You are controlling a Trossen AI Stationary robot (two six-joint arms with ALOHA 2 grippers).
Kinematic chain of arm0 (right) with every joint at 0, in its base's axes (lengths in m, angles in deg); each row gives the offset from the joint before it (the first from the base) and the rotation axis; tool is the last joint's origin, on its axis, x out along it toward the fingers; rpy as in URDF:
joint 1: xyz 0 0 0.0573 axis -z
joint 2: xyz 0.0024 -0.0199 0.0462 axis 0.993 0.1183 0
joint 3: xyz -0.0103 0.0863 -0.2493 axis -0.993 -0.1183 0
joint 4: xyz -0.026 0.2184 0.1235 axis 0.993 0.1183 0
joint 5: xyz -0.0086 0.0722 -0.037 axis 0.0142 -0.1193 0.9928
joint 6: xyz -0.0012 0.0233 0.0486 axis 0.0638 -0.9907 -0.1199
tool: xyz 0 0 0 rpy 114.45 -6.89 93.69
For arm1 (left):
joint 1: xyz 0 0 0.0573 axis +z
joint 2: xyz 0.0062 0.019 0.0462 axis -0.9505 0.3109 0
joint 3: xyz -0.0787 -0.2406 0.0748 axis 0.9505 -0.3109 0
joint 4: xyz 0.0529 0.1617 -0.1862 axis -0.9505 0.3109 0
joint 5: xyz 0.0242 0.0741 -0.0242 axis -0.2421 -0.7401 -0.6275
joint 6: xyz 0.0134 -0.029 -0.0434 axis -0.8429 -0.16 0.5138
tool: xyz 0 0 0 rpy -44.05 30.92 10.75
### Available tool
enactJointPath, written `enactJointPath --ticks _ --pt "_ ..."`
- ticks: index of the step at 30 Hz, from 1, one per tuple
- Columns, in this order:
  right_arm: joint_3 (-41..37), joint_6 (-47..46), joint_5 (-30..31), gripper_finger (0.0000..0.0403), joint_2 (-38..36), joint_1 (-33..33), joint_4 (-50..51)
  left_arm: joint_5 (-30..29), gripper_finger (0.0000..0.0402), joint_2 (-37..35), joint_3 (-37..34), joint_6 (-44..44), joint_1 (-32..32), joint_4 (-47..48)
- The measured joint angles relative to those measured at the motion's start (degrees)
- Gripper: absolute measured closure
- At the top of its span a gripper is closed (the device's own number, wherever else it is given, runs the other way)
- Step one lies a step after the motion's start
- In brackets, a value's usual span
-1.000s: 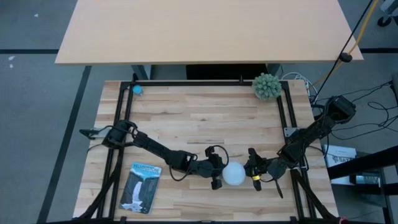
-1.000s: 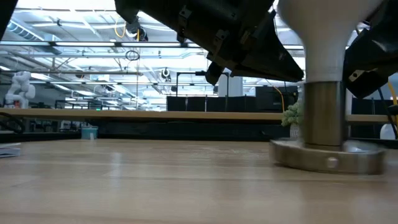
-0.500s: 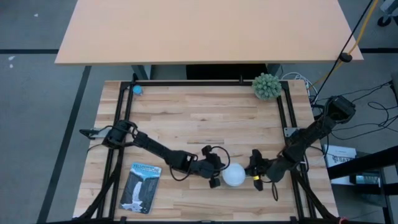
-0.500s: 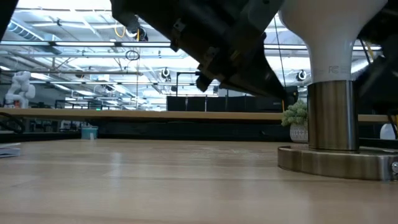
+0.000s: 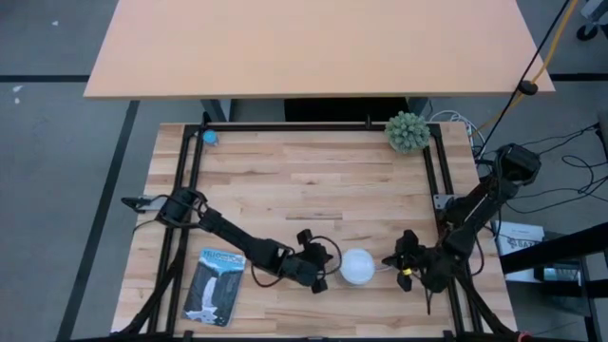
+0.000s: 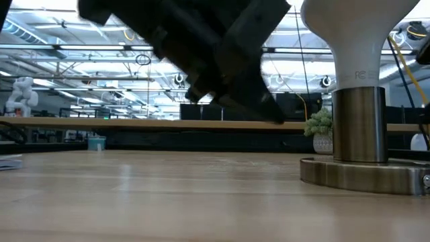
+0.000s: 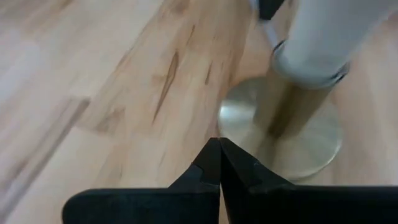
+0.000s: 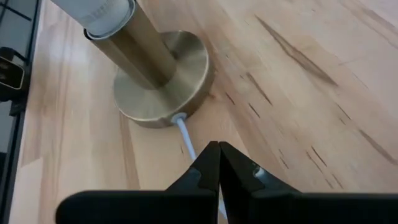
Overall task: Screw lightbulb
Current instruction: Remove the lightbulb from the bronze lamp socket
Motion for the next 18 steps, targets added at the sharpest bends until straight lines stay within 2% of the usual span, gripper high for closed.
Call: enactJointPath --ticks 5,9,14,18 --pt "2.9 -1.8 2.9 0.0403 -0.3 -3.2 3.7 1.9 0.0401 -2.0 -8.8 1.9 0.0 -15.2" --pt "9.6 -2.2 6.8 0.0403 -0.3 -4.8 15.4 6.6 0.0401 -3.1 -16.6 1.4 0.9 -31.1" --pt "20.5 -4.3 7.2 0.0403 -0.3 -5.0 37.3 17.5 0.0401 -3.2 -24.2 -0.8 3.7 -50.7" --pt "25.8 -4.5 7.1 0.0403 -0.3 -4.8 49.4 27.6 0.0401 -4.1 -26.8 -2.3 8.1 -54.2"
